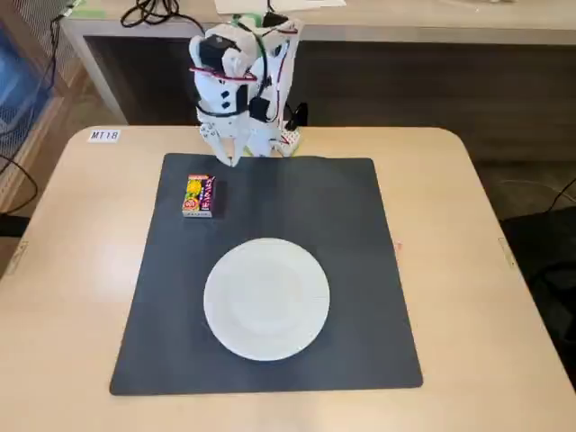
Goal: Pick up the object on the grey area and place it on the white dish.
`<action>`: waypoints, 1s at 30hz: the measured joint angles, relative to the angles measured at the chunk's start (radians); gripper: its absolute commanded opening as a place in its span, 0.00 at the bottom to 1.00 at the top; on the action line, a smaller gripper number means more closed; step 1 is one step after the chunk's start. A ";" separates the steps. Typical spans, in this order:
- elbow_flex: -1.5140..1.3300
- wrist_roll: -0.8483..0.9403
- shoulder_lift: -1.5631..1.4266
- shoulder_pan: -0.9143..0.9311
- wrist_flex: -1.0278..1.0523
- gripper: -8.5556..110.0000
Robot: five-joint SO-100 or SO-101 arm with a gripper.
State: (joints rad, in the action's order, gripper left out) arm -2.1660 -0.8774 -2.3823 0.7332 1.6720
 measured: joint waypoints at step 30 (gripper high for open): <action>0.163 0.164 0.589 0.026 -0.216 0.40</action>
State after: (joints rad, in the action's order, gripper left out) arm -2.0034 -0.7133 -1.7932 0.7593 1.4557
